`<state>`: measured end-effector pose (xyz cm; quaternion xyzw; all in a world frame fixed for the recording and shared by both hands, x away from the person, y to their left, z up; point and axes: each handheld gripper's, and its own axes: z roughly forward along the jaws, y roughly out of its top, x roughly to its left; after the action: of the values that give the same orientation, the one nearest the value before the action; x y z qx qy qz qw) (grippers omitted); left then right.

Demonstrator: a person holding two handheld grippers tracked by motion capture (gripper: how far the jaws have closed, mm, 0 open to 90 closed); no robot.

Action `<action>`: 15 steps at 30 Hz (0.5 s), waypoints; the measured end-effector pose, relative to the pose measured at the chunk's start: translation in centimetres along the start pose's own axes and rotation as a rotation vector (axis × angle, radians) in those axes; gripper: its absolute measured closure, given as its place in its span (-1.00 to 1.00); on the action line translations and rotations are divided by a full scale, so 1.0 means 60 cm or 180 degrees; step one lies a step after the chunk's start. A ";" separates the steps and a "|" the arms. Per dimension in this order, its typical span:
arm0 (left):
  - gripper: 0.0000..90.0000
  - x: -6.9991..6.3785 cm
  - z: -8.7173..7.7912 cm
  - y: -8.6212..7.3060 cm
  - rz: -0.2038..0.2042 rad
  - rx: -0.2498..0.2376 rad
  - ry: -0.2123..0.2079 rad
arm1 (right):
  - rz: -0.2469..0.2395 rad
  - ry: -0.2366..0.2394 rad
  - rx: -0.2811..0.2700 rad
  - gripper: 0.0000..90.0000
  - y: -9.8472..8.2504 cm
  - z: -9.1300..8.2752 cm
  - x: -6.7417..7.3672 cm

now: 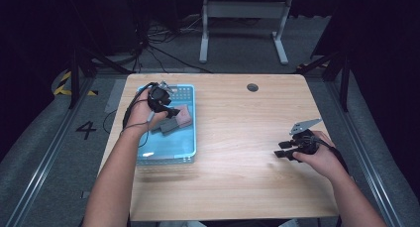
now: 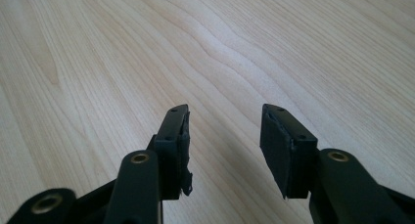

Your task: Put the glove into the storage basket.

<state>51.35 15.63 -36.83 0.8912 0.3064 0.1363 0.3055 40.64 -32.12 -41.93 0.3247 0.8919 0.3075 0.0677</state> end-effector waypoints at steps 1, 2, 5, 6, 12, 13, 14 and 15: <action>-0.04 -0.008 -0.008 0.002 0.0025 -0.0016 -0.0015 | -0.0022 0.0006 -0.0002 0.22 0.002 0.002 0.000; -0.04 -0.008 -0.008 0.002 0.0025 -0.0016 -0.0015 | -0.0027 0.0013 0.0003 0.22 0.004 0.003 0.000; -0.06 -0.044 -0.037 0.006 0.0014 -0.0142 -0.0014 | -0.0044 0.0032 0.0013 0.22 0.008 0.008 0.001; -0.09 -0.051 -0.041 0.006 0.0013 -0.0151 -0.0023 | -0.0058 0.0044 0.0020 0.22 0.009 0.009 0.001; -0.10 -0.101 -0.061 0.001 -0.0051 -0.0152 -0.0105 | -0.0086 0.0047 0.0003 0.21 0.011 0.006 0.004; -0.11 -0.116 -0.067 -0.001 -0.0041 -0.0193 -0.0166 | -0.0077 0.0039 0.0003 0.21 0.011 0.005 0.005; -0.11 -0.129 -0.073 -0.002 -0.0041 -0.0241 -0.0196 | -0.0079 0.0034 0.0004 0.21 0.011 0.005 0.005; -0.12 -0.137 -0.076 -0.003 -0.0033 -0.0250 -0.0219 | -0.0076 0.0037 0.0004 0.21 0.010 0.005 0.005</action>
<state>42.95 12.69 -33.85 0.8810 0.2947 0.1160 0.3514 40.84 -31.43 -41.79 0.3124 0.8962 0.3080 0.0660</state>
